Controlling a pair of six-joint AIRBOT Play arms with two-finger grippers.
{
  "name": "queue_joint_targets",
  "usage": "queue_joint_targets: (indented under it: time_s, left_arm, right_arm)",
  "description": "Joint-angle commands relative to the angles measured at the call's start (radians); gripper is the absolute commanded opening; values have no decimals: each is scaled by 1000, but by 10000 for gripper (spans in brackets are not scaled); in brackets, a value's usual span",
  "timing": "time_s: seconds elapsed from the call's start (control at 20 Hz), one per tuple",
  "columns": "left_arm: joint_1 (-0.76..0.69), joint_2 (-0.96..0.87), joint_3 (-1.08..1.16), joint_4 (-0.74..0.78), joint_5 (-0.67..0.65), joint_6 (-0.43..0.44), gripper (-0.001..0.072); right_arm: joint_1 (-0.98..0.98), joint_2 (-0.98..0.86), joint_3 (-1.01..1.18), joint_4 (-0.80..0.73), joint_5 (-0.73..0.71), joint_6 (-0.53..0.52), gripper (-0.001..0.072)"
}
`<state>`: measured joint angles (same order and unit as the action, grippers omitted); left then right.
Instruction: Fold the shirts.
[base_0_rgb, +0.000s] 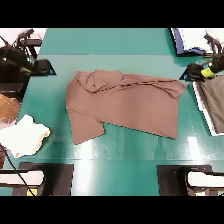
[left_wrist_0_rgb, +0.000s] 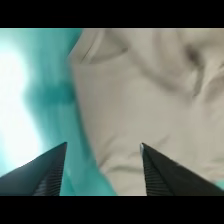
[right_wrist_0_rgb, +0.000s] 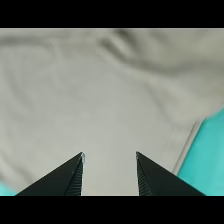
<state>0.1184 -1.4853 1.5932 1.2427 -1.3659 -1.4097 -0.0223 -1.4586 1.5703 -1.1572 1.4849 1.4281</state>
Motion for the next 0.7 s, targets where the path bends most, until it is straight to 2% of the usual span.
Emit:
queue_joint_targets:
  time_s: [0.0,0.3,0.6,0.65]
  left_arm:
    - [1,35,-210,3,18,-3,543]
    - [0,35,-527,-100,220,-3,543]
    - [-60,29,-607,-178,332,34,541]
    - [-64,33,-605,-178,334,30,451]
  right_arm:
    - [-54,137,-252,131,-6,-52,368]
    - [-94,321,-528,171,-84,-54,368]
    - [-95,355,-562,167,-83,-54,368]
    - [-95,355,-562,152,-68,-54,368]
